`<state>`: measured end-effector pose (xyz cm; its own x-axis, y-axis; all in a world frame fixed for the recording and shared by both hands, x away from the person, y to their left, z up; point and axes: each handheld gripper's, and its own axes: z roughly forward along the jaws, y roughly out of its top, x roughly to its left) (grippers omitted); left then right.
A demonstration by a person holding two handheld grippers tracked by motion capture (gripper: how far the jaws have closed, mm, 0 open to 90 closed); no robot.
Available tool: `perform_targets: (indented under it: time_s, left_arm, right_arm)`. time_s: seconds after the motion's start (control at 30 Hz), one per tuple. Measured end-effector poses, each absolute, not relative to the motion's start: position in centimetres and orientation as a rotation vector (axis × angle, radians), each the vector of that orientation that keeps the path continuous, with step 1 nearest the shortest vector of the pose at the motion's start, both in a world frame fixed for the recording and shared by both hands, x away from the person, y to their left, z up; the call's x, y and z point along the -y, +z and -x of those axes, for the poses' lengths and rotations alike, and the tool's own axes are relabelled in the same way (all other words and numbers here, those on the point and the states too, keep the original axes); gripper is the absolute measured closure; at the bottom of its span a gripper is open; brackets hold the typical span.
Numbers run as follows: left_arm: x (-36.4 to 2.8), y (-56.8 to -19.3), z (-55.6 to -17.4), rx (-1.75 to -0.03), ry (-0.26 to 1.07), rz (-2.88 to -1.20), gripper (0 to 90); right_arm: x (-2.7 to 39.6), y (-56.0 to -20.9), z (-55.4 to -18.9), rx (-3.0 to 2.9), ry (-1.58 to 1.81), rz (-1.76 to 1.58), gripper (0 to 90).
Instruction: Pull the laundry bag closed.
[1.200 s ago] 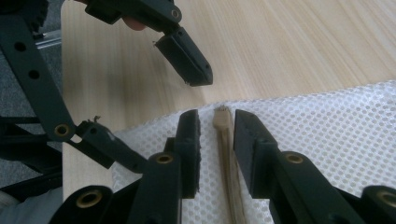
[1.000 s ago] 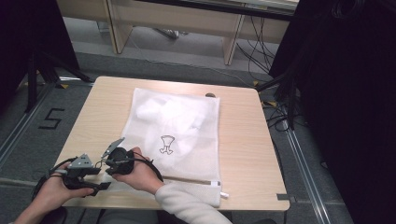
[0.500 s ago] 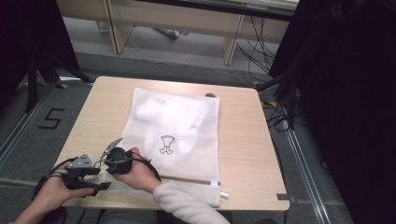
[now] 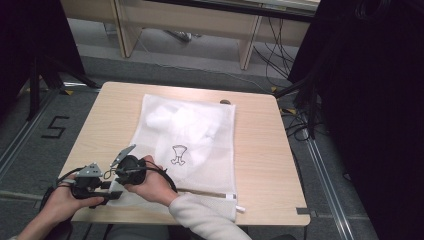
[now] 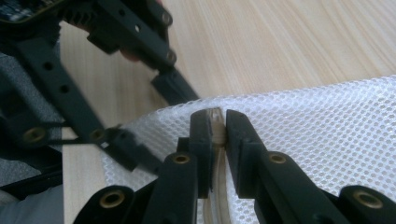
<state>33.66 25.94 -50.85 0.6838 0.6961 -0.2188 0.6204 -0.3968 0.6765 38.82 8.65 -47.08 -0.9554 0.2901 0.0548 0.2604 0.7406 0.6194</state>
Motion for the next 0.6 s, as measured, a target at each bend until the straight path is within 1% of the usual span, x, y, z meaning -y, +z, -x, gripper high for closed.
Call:
perform_targets:
  time_s: [0.03, 0.07, 0.1, 0.13, 0.17, 0.27, 0.3, 0.43, 0.6]
  left_arm:
    - [-25.9, -50.9, -33.7, -1.007, 0.126, -2.128, 57.7]
    - [-25.9, -50.8, -33.7, -1.017, 0.118, -2.118, 57.7]
    - [-25.9, -50.8, -33.8, -1.035, 0.117, -2.115, 64.5]
    - [-25.9, -50.8, -33.8, -1.035, 0.117, -2.115, 68.1]
    - [-25.9, -50.7, -33.8, -1.027, 0.103, -2.102, 68.1]
    - [-25.8, -50.5, -33.8, -1.043, 0.092, -2.093, 77.7]
    - [-25.8, -50.4, -33.8, -1.052, 0.094, -2.091, 83.0]
    - [-25.5, -49.9, -33.6, -1.06, 0.086, -2.062, 85.4]
    - [-25.4, -49.7, -33.5, -1.057, 0.079, -2.051, 85.8]
  right_arm:
    - [-8.7, -47.1, -38.8, -2.889, 1.017, -0.457, 81.8]
    - [-8.6, -47.0, -38.8, -2.884, 1.024, -0.448, 81.8]
    - [-8.4, -46.8, -38.8, -2.886, 1.019, -0.441, 81.8]
    - [-8.4, -46.8, -38.8, -2.886, 1.019, -0.441, 81.8]
    - [-8.3, -46.8, -38.8, -2.892, 1.009, -0.433, 81.8]
    - [-7.9, -46.9, -38.7, -2.897, 1.002, -0.434, 81.8]
    - [-7.6, -47.1, -38.7, -2.897, 0.996, -0.413, 81.9]
    - [-7.1, -47.4, -38.6, -2.904, 0.974, -0.417, 82.2]
    - [-6.6, -47.4, -38.4, -2.91, 0.964, -0.432, 82.3]
